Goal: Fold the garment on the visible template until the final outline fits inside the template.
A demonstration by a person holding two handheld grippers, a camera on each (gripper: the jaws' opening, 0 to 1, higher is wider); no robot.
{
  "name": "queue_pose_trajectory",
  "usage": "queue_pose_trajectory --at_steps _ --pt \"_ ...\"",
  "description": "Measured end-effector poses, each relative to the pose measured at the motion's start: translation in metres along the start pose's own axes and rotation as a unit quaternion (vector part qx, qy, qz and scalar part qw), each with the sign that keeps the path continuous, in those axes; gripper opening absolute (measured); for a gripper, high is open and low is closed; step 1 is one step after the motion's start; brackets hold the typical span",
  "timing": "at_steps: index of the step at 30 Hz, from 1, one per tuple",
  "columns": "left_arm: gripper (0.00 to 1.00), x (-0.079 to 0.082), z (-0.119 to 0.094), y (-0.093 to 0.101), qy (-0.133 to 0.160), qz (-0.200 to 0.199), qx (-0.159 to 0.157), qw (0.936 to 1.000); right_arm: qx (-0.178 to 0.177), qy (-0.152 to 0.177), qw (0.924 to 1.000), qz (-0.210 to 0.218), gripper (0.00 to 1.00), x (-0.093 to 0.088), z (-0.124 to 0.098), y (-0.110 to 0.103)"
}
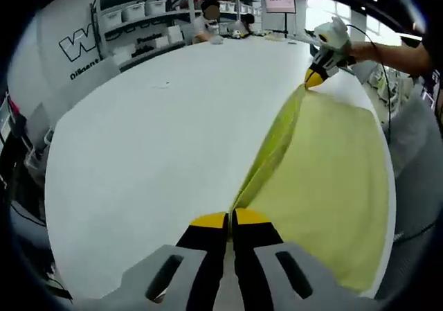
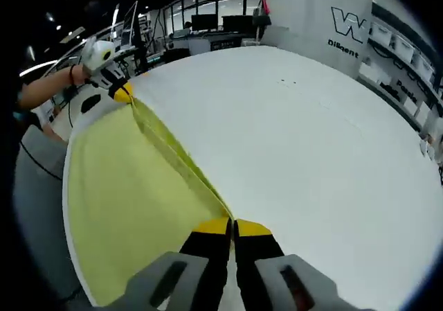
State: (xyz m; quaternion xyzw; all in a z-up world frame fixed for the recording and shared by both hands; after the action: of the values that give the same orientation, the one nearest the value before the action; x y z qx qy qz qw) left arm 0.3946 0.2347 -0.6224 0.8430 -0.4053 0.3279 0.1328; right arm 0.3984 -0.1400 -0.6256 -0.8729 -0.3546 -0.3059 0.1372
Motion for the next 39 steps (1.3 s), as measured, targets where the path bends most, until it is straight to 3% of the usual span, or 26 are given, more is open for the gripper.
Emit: queue_pose_trajectory --at_steps 3,6,8,10,19,20,21,28,34,39 --pt "0.06 0.0 0.0 -0.004 0.01 -0.044 0.02 0.9988 -0.001 -0.001 0.9999 0.014 0.0 -0.001 0.0 -0.001" --pt "0.1 0.0 -0.002 -0.007 0.013 -0.047 0.04 0.998 -0.016 0.007 0.9992 0.037 0.0 -0.002 -0.003 0.0" --pt "0.16 0.0 -0.009 -0.007 0.021 -0.071 0.044 0.9963 -0.05 0.017 0.9976 0.044 0.09 -0.002 -0.009 0.004" --pt "0.21 0.002 -0.015 -0.008 0.04 -0.09 0.061 0.9933 -0.048 0.02 0.9966 0.064 0.09 -0.005 -0.015 0.001" --pt "0.21 -0.01 -0.033 0.018 0.058 -0.125 0.043 0.9895 -0.042 0.016 0.9965 0.07 0.11 -0.026 -0.03 -0.022" --pt "0.21 -0.014 -0.034 0.021 0.057 -0.131 0.041 0.9888 -0.052 -0.002 0.9977 0.044 0.1 -0.033 -0.033 -0.024" --pt "0.21 -0.016 -0.035 0.023 0.057 -0.134 0.041 0.9885 -0.056 0.003 0.9974 0.044 0.11 -0.035 -0.035 -0.028" --pt "0.21 -0.03 -0.042 0.042 0.054 -0.157 0.04 0.9853 -0.042 0.004 0.997 0.065 0.12 -0.047 -0.041 -0.043" --pt "0.22 -0.042 -0.047 0.062 0.058 -0.175 0.03 0.9824 -0.006 0.027 0.9944 0.102 0.12 -0.056 -0.043 -0.064" --pt "0.22 -0.053 -0.052 0.077 0.053 -0.191 0.017 0.98 0.009 0.026 0.9924 0.12 0.13 -0.066 -0.044 -0.074"
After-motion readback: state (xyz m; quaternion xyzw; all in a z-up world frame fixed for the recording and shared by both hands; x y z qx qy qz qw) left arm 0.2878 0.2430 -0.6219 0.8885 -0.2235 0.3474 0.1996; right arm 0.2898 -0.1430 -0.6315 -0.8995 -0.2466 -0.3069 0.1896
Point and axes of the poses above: the point that each gripper's makers call its tool centre point, and the gripper's own axes: z roughly forward along the fingers, y roughly to its right, x roughly out of its top, the point moved 5 cm from there along -z, roughly backward along the fingers, and after that the axes turned 2 degrees about -y, right-handed, at the moved point
